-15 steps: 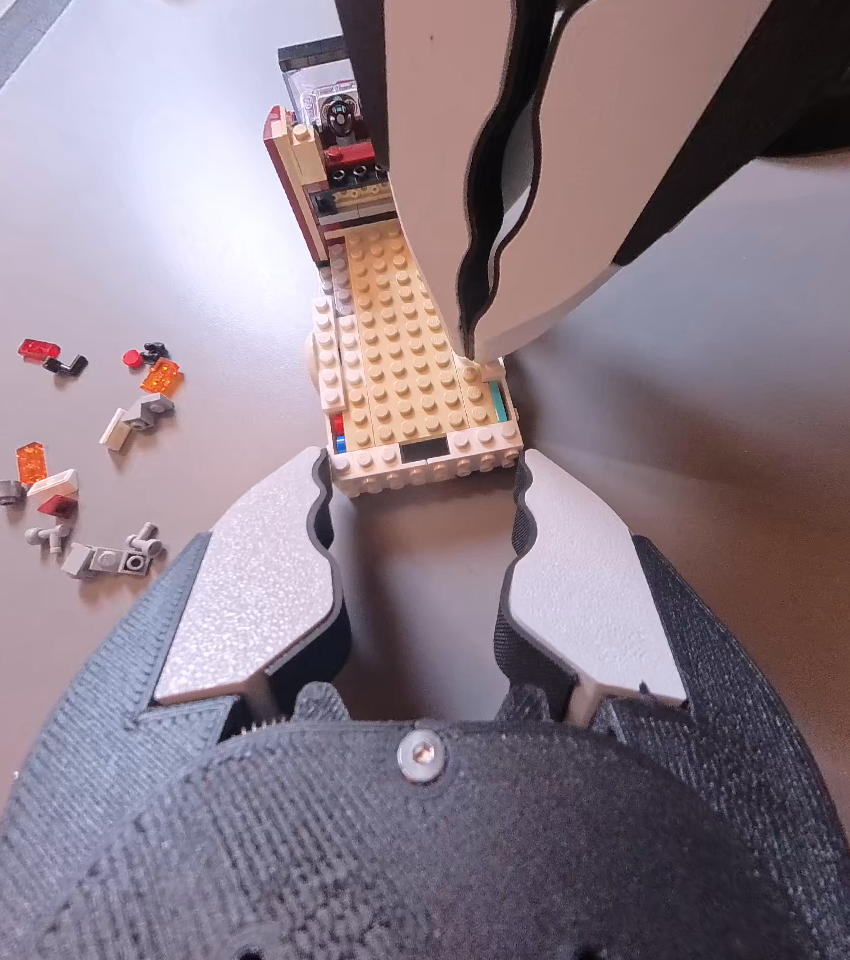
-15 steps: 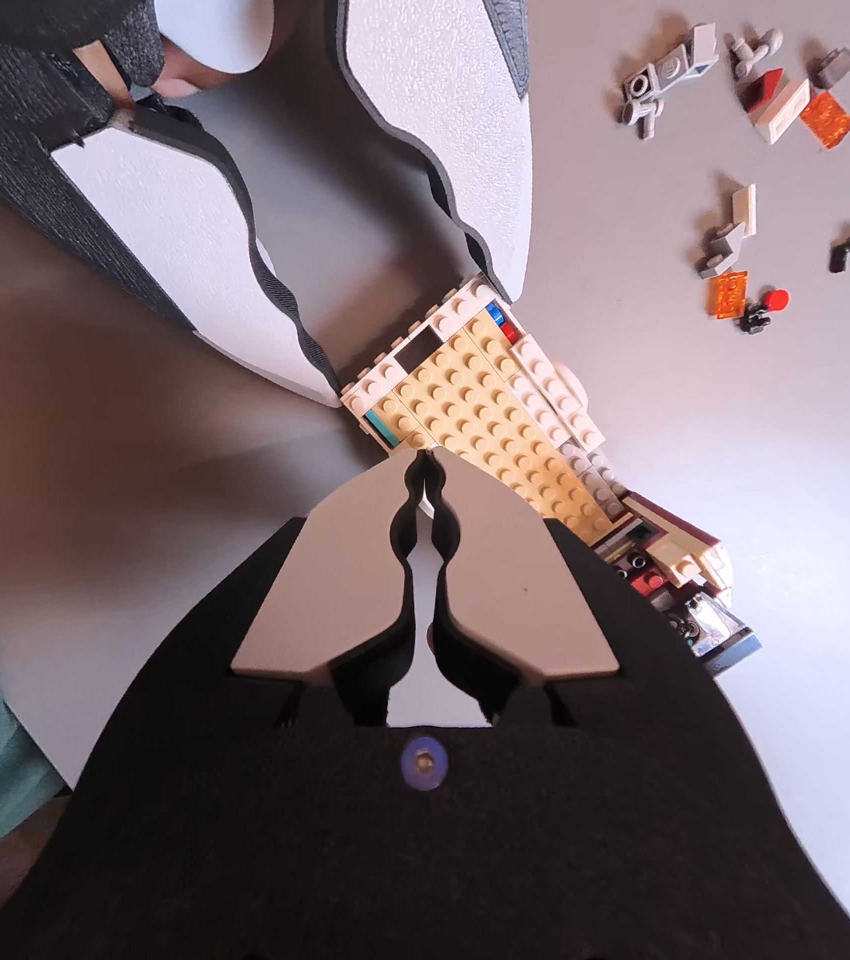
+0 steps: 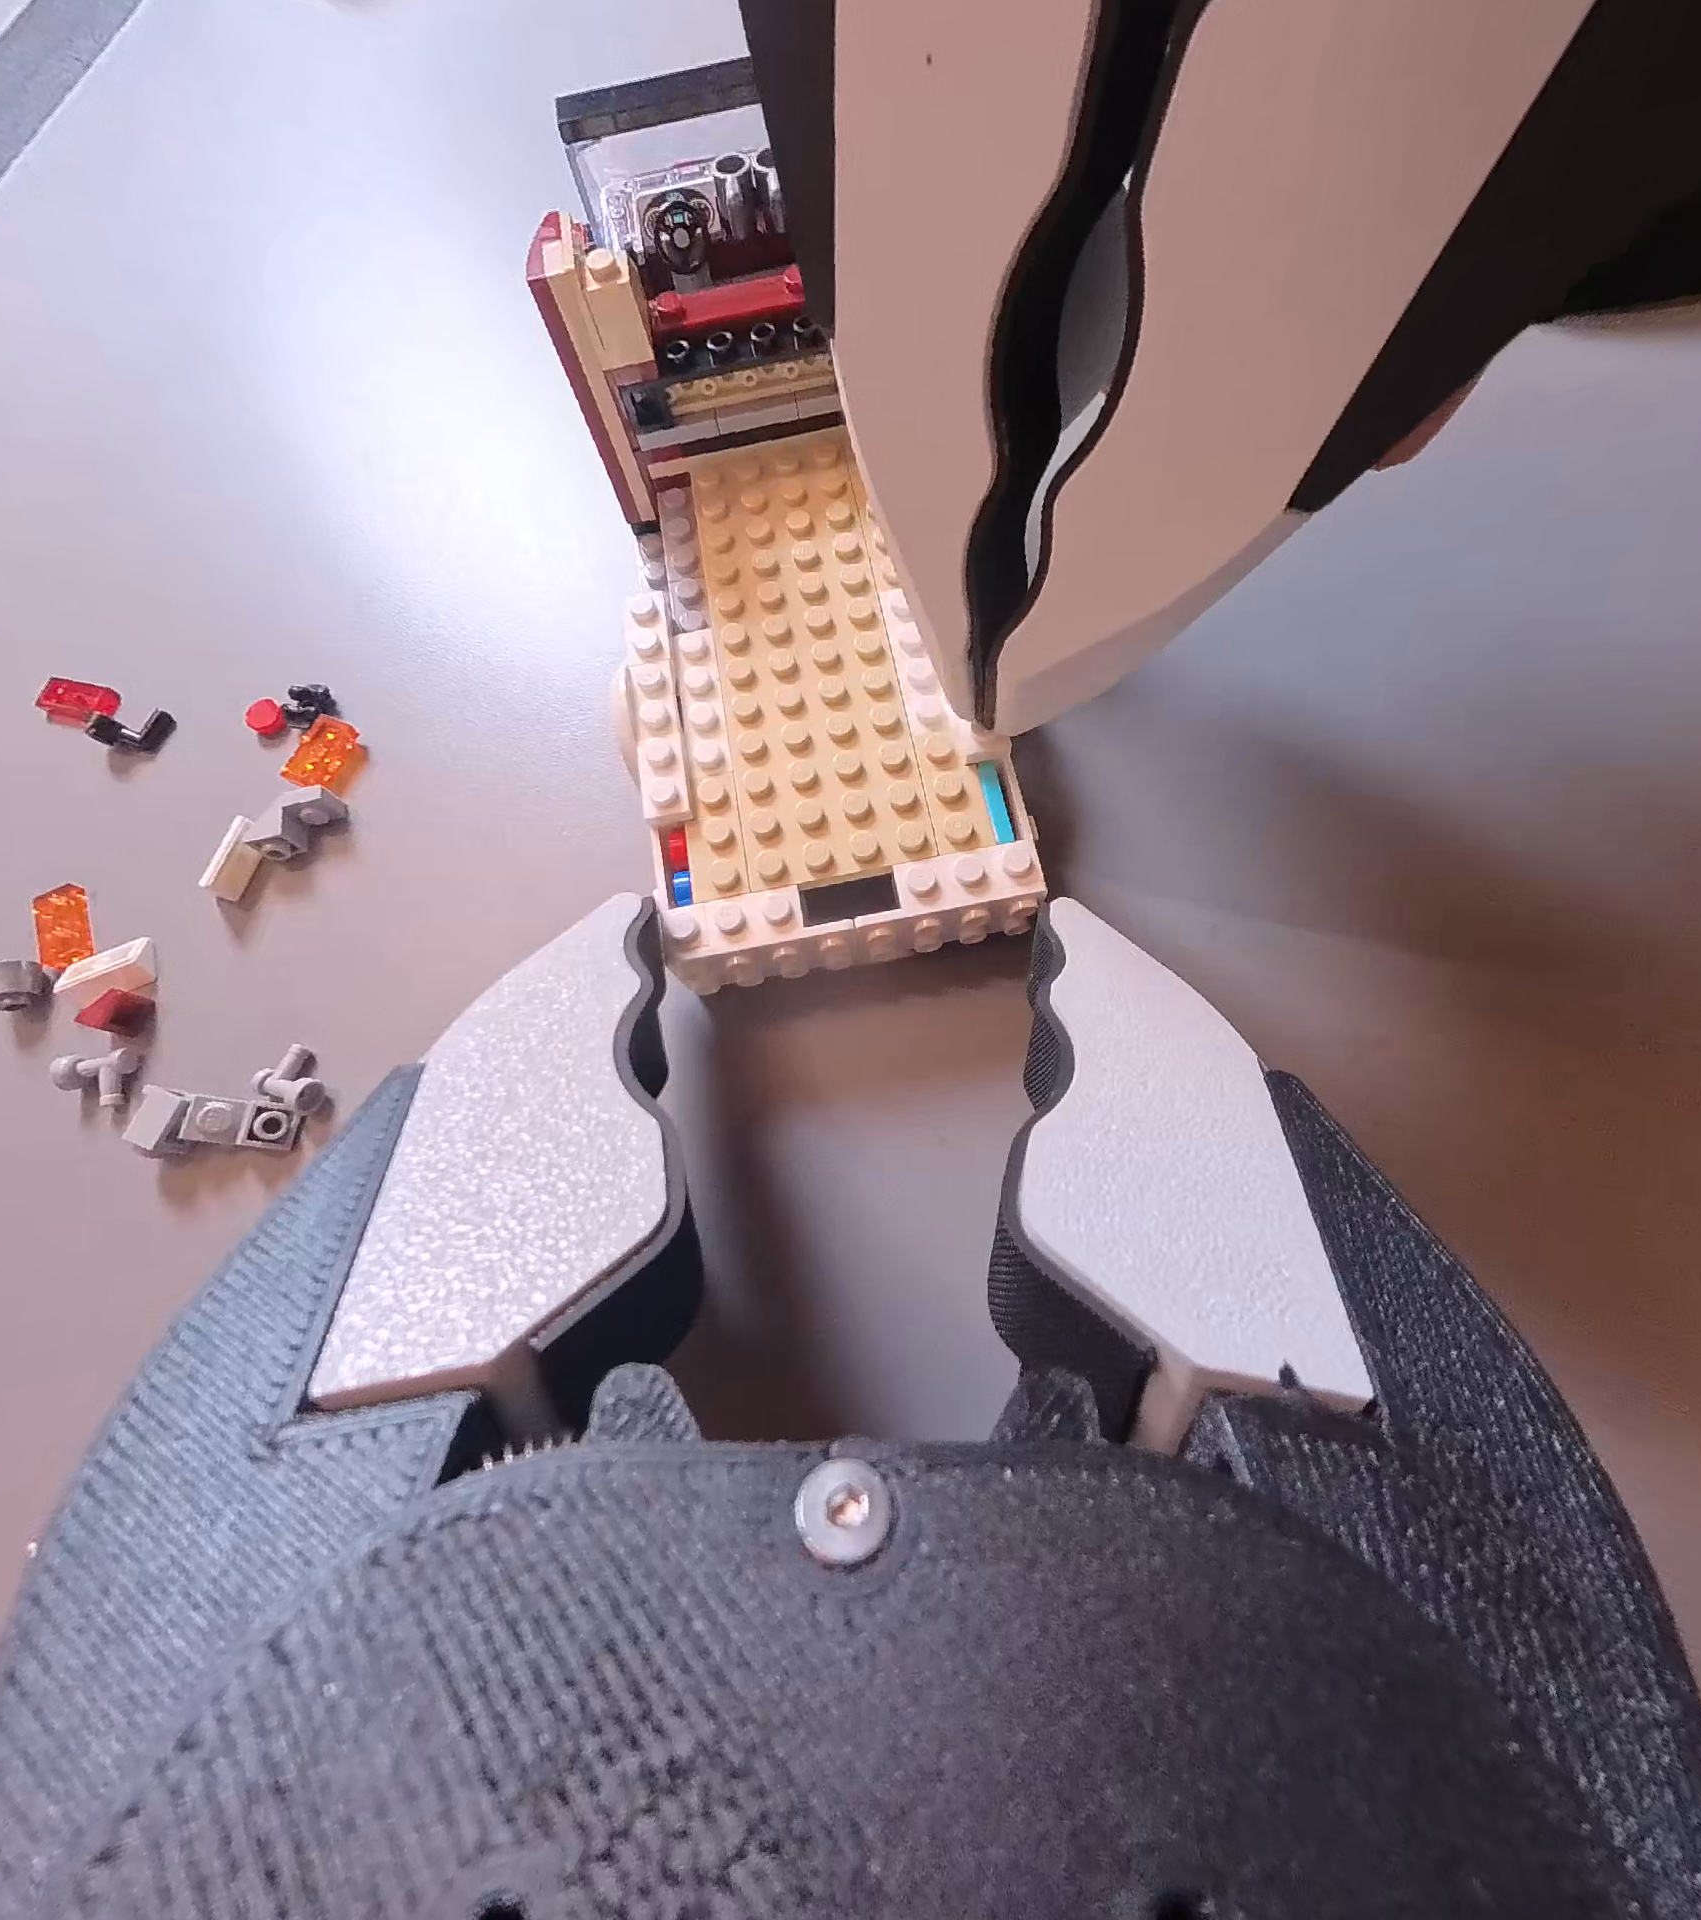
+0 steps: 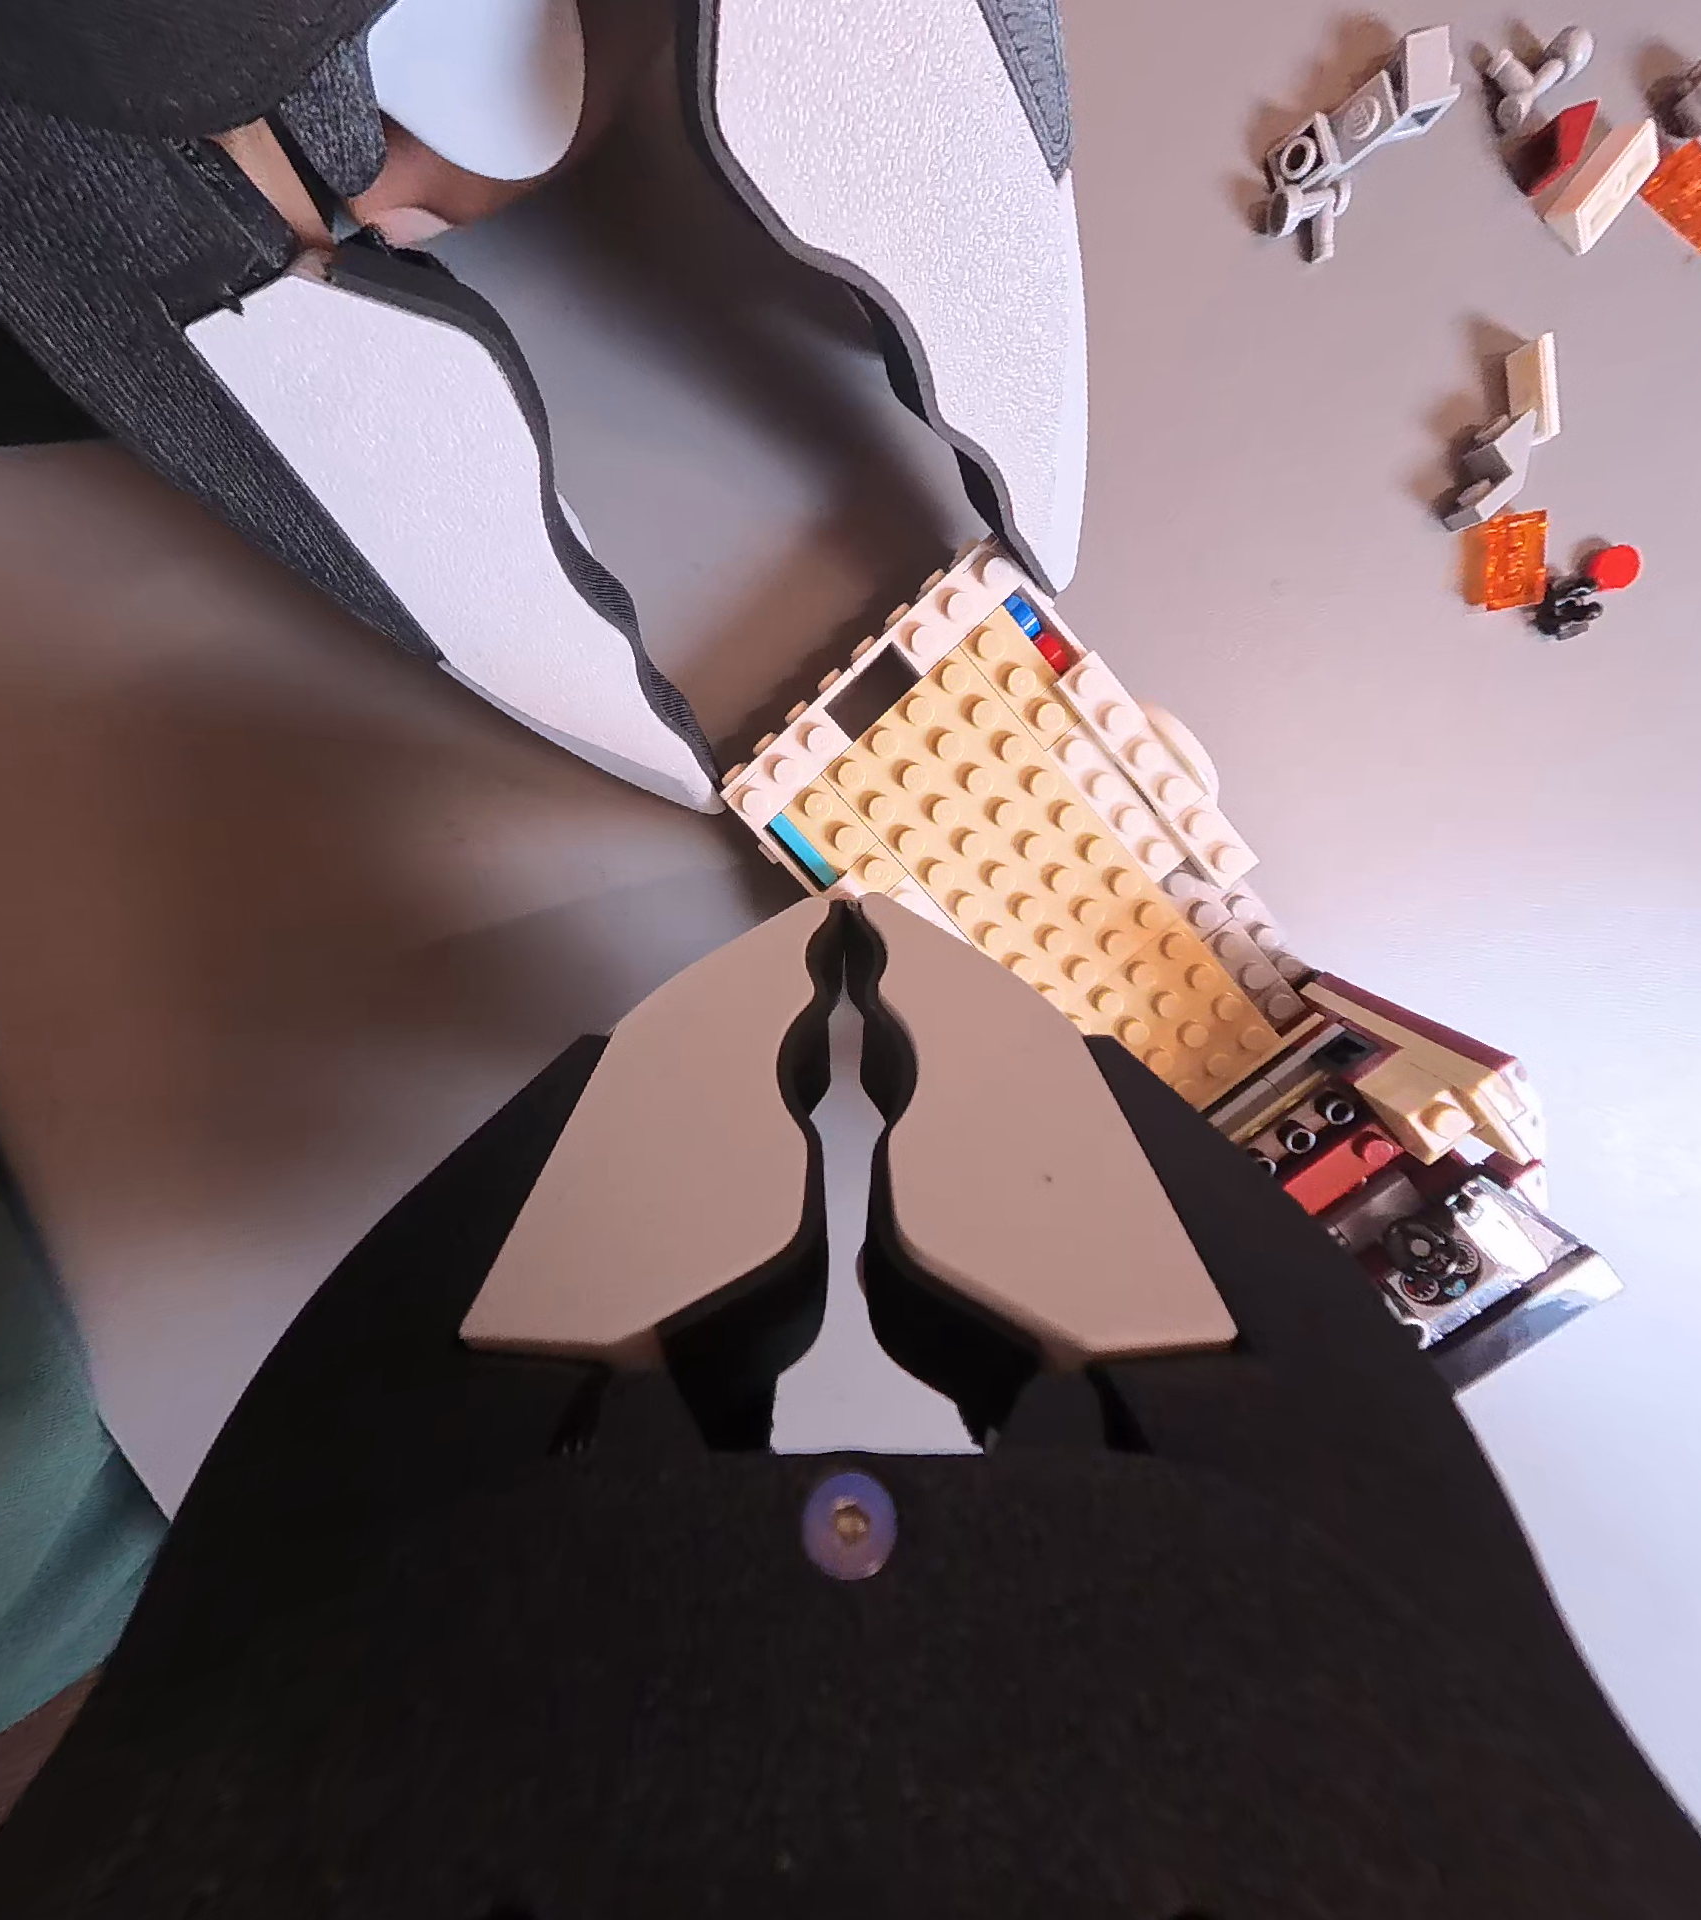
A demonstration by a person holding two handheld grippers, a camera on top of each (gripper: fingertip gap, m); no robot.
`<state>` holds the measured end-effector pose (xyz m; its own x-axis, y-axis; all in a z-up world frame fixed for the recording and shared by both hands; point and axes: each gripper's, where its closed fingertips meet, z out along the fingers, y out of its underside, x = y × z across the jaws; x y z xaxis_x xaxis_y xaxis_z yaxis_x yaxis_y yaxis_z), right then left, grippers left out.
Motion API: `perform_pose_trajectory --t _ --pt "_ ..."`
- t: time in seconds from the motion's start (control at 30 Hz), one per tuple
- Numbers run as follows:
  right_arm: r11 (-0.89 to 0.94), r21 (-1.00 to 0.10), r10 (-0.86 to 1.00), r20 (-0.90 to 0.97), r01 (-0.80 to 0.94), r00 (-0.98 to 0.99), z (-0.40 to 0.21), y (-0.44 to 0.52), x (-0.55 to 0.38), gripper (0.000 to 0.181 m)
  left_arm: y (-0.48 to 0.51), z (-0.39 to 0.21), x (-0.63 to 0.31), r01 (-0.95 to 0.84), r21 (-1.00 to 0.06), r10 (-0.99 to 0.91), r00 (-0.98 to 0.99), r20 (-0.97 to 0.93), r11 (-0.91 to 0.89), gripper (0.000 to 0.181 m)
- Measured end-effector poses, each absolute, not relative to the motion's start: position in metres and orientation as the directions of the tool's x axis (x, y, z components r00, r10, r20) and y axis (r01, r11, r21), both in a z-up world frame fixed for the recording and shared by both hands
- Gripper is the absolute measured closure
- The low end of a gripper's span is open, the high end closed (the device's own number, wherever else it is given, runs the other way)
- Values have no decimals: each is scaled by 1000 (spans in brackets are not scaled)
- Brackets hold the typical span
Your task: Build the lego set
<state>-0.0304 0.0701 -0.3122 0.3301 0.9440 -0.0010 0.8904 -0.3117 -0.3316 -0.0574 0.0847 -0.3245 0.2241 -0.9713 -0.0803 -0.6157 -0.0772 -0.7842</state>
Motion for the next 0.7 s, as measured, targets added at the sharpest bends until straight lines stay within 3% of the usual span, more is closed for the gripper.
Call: perform_pose_trajectory --t 0.47,0.6,0.7 --pt "-319 -271 946 -41 908 320 -313 70 -30 181 85 -325 -57 -616 -784 -971 226 -79 -79 113" --pt "-340 -382 935 -36 859 354 -311 70 -32 181 85 -324 -57 -615 -785 -971 225 -84 -75 113" --pt "-379 -572 907 -75 728 414 -292 70 -39 181 85 -324 -57 -615 -785 -970 226 -86 -74 113"
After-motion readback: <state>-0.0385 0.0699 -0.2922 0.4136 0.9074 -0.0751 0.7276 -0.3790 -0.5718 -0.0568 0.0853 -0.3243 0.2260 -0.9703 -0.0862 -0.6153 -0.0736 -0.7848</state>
